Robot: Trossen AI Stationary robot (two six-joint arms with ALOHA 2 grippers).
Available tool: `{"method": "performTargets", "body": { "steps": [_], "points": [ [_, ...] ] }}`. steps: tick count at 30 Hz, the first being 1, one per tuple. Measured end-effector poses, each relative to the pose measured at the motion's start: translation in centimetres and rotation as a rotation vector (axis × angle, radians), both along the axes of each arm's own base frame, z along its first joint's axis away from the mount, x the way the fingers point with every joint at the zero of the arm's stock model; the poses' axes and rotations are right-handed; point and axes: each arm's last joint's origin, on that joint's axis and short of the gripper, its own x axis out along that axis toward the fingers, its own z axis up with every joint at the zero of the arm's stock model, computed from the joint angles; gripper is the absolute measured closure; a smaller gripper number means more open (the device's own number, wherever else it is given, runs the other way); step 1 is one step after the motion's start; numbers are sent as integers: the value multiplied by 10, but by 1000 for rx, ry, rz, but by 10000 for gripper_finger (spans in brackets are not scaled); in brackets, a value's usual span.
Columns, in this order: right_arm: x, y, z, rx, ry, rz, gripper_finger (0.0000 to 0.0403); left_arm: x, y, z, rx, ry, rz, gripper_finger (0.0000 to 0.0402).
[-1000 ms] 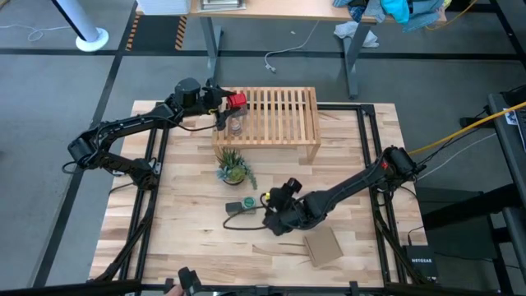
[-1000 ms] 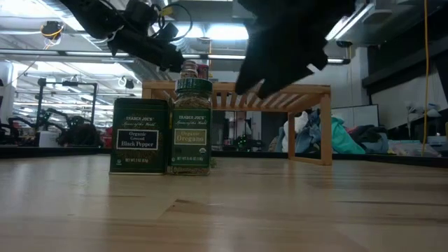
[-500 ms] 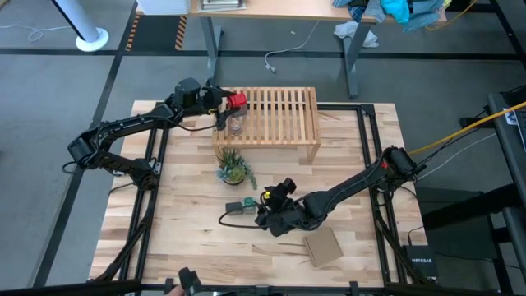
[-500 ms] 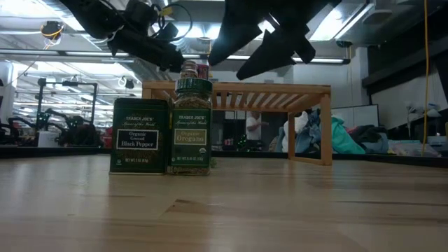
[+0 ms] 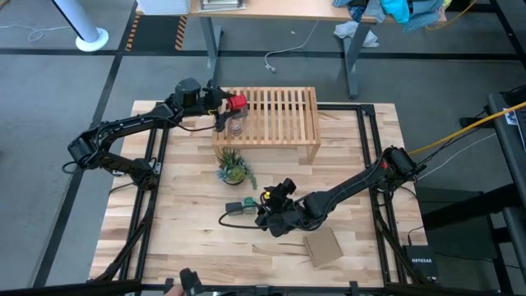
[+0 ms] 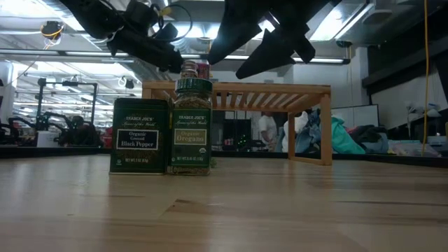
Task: Shelf spices
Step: Put the red seasoning can on the shelf, then put the green seasoning bottle on the shelf
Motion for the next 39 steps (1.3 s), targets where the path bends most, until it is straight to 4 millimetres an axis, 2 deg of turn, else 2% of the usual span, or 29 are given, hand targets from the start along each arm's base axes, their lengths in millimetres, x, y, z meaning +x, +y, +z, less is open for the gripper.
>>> {"method": "performTargets", "body": {
  "steps": [29, 32, 39],
  "points": [
    [0, 0, 0, 1, -2, 0, 104, -4, 3, 4, 11, -49, -116, 137],
    [0, 0, 0, 1, -2, 0, 104, -4, 3, 4, 13, -51, -117, 118],
    [0, 0, 0, 3, -1, 1, 104, -6, 7, 8, 41, -87, -130, 26]
  ]
}}
